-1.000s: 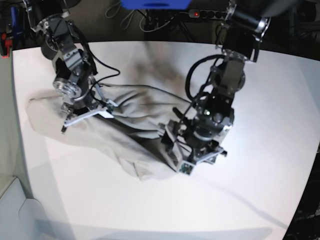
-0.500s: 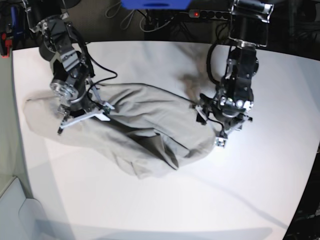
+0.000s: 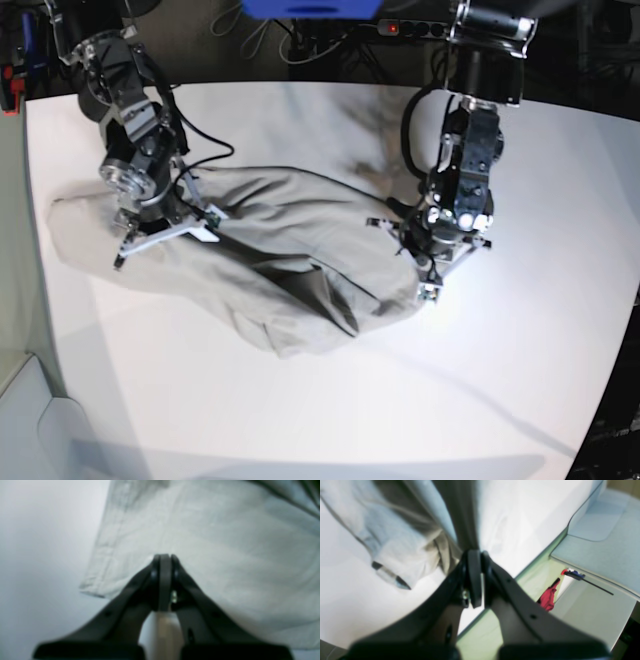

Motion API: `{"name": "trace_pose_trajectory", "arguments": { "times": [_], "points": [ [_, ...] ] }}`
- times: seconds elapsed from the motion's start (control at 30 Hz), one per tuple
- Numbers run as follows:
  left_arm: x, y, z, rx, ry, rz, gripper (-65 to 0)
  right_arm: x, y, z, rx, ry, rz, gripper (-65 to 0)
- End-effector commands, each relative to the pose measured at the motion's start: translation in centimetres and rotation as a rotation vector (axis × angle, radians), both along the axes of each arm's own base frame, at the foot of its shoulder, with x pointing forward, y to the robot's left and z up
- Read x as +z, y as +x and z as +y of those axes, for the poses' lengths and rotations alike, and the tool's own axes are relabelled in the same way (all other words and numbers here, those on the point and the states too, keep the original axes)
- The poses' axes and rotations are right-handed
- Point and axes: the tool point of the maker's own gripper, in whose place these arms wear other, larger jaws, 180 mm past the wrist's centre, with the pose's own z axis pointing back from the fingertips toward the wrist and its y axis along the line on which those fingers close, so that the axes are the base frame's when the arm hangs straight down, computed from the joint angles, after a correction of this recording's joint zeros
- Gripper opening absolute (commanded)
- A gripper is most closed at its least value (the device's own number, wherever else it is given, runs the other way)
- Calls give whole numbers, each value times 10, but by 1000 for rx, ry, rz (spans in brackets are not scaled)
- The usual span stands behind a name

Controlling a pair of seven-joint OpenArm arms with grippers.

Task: Layout the t-shirt on the table in an organized manner, then fold the t-shirt properly
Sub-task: 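Lift the left gripper away from the t-shirt and release, then grasp the t-shirt's bunched fold with the right gripper and pull outward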

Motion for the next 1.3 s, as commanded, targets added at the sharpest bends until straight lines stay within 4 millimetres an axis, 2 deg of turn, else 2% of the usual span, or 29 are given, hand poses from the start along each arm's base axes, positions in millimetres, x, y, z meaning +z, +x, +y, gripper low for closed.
{"name": "trace_pose_trajectory", "arguments": {
  "times": [0.0,0.1,0.23,0.33,0.4,0.53,0.6,0.73,0.9,1.0,1.17,1.27],
  "points": [
    [-6,-7,4,8,10,37,-648,13,9,-7,-11,-17,-45,-650],
    [-26,-37,5,6,12,96,-648,21,16,-17,-43,-19,-71,-650],
    [-39,-85,6,-3,13,143,-648,33,26,-27,-77,-18,-109,-650],
    [-35,-118,0,-12,4,185,-648,38,29,-32,-90,-18,-122,-650],
    [-22,-133,-5,-20,-6,172,-648,39,30,-34,-96,-18,-126,-650],
    [23,-135,-12,-29,-27,73,-648,43,34,-32,-97,-12,-140,-650],
    [37,-134,-13,-31,-28,57,-648,44,35,-31,-97,-11,-142,-650],
    [40,-126,-11,-25,-26,44,-648,44,35,-27,-99,3,-143,-650],
    [46,-125,-12,-26,-28,30,-648,58,34,-20,-81,15,-184,-650],
    [43,-127,-12,-25,-28,41,-648,50,27,-21,-81,8,-159,-578],
    [42,-127,-12,-27,-27,42,-648,39,15,-22,-80,6,-126,-375],
    [40,-124,-12,-26,-27,41,-648,41,13,-22,-82,6,-131,-352]
  ]
}}
